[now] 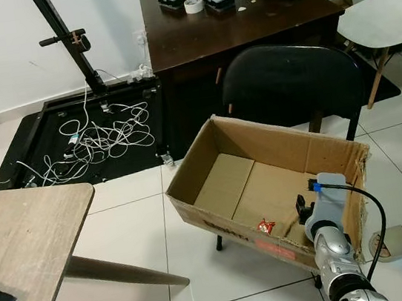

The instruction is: Picking trash to rubbish bin

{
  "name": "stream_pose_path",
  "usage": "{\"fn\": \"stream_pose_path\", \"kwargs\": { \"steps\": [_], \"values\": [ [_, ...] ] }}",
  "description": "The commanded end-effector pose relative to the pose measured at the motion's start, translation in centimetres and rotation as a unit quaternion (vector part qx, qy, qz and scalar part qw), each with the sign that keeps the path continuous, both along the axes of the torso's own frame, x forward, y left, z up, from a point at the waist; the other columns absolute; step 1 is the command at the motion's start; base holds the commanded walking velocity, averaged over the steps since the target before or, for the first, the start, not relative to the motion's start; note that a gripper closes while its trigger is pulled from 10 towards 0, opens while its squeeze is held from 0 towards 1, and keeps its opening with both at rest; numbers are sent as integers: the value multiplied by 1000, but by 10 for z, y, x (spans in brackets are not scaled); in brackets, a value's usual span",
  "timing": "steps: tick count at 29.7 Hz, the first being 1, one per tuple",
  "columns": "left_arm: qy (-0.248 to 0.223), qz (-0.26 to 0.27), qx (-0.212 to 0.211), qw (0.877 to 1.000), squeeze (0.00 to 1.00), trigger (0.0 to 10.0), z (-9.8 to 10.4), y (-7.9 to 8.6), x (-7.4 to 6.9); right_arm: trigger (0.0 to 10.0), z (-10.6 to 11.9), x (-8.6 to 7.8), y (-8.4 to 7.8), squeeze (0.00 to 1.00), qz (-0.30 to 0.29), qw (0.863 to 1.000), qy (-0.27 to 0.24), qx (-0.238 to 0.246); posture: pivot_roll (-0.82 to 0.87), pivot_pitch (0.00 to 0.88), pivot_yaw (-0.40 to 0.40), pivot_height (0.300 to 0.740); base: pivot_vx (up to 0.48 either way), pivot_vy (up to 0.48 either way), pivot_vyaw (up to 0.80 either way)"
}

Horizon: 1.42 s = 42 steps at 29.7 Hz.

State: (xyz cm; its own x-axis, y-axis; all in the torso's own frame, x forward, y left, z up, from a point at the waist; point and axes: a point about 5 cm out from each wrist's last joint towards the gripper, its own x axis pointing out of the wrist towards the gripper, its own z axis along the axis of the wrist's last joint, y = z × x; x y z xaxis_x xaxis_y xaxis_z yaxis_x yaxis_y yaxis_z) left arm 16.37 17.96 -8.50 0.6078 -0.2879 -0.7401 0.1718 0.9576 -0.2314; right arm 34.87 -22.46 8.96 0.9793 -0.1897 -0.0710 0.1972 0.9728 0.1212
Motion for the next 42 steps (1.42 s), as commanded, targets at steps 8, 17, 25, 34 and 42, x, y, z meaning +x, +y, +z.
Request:
{"fn": "stream_pose_path", "kwargs": {
  "steps": [8, 17, 25, 34, 42],
  "values": [
    [89, 23, 13, 996, 0, 10000, -17, 8, -39, 10000, 8, 3, 86, 0, 236, 969, -65, 41, -108, 273, 119, 740, 0, 0, 0],
    [78, 40, 7, 996, 0, 10000, -14, 0, -25, 10000, 23, -17, 156, 0, 489, 864, -96, 75, -122, 194, 75, 740, 0, 0, 0],
    [81, 52, 11, 995, 0, 10000, -14, -5, -19, 10000, -19, -44, 181, 0, 636, 771, 31, 1, -131, 138, 48, 740, 0, 0, 0],
    [65, 76, 5, 995, 0, 10000, -9, -10, -5, 10000, -96, -87, 176, 0, 597, 763, 232, -87, -117, 98, 22, 740, 0, 0, 0],
    [51, 80, -4, 995, 0, 10000, -5, -15, 5, 10000, -141, -117, 132, 0, 484, 783, 360, -153, -104, 85, 10, 740, 0, 0, 0]
  ]
}}
